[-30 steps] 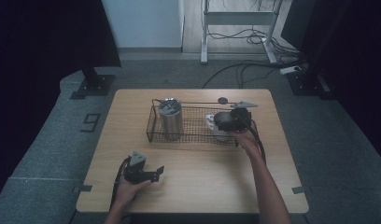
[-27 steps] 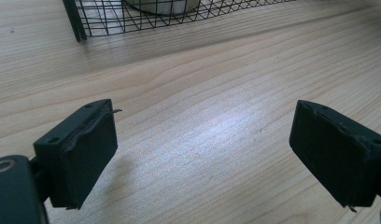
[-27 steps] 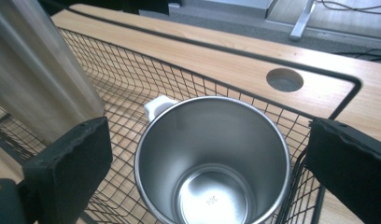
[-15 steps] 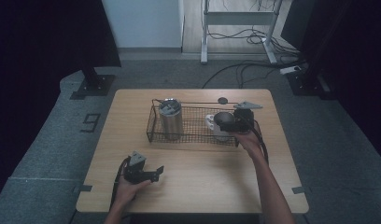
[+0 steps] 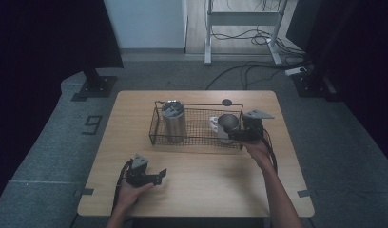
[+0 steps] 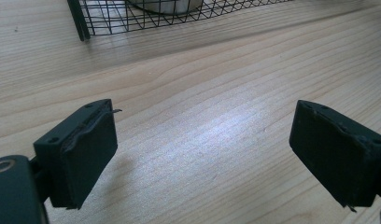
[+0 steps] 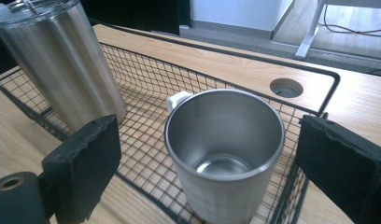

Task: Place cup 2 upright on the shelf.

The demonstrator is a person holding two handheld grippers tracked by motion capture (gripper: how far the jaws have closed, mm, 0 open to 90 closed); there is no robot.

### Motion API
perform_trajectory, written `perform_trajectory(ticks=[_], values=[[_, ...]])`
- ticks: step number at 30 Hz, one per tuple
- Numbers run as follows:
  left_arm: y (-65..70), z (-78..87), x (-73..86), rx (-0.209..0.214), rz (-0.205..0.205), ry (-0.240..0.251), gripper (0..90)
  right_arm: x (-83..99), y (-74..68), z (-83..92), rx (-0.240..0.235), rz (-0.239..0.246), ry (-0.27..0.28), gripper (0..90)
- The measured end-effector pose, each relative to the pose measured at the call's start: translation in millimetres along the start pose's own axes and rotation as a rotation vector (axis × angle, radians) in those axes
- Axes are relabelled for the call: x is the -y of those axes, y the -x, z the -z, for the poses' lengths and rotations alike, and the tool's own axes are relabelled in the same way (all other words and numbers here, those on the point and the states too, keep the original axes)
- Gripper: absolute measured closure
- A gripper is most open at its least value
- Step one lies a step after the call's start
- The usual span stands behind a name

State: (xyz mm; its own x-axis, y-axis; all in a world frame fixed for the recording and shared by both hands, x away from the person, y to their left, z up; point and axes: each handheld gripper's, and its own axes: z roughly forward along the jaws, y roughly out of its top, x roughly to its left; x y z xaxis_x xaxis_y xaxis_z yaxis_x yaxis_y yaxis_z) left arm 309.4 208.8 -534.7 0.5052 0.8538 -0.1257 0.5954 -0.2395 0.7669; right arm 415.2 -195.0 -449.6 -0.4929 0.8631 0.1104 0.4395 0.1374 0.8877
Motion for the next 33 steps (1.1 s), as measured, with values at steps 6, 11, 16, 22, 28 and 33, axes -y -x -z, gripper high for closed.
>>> perform_trajectory(ticks=[6, 11, 16, 22, 28, 33], values=[[0.7, -0.3, 0.3, -0.002, -0.008, -0.006, 7.8, 10.9, 0.4, 17.6, -0.009, -0.003, 0.020, 8.5], [1.1, -0.6, 0.7, -0.003, -0.010, -0.008, 7.8, 22.7, 0.6, 31.5, -0.006, -0.005, 0.036, 10.3], [1.5, -1.2, 0.9, -0.002, -0.011, -0.007, 7.8, 39.4, 0.0, 44.5, 0.003, -0.018, 0.050, 12.8], [2.6, -1.2, 1.1, -0.002, -0.013, -0.011, 7.8, 62.9, -1.7, 54.9, 0.003, -0.035, 0.034, 12.8], [3.3, -1.1, 1.1, 0.002, -0.018, -0.011, 7.8, 88.0, -0.7, 66.4, 0.014, -0.042, 0.001, 12.9], [4.0, -2.0, 2.5, 0.001, -0.023, -0.021, 7.9, 110.1, 6.8, 73.7, 0.034, -0.050, -0.039, 13.0]])
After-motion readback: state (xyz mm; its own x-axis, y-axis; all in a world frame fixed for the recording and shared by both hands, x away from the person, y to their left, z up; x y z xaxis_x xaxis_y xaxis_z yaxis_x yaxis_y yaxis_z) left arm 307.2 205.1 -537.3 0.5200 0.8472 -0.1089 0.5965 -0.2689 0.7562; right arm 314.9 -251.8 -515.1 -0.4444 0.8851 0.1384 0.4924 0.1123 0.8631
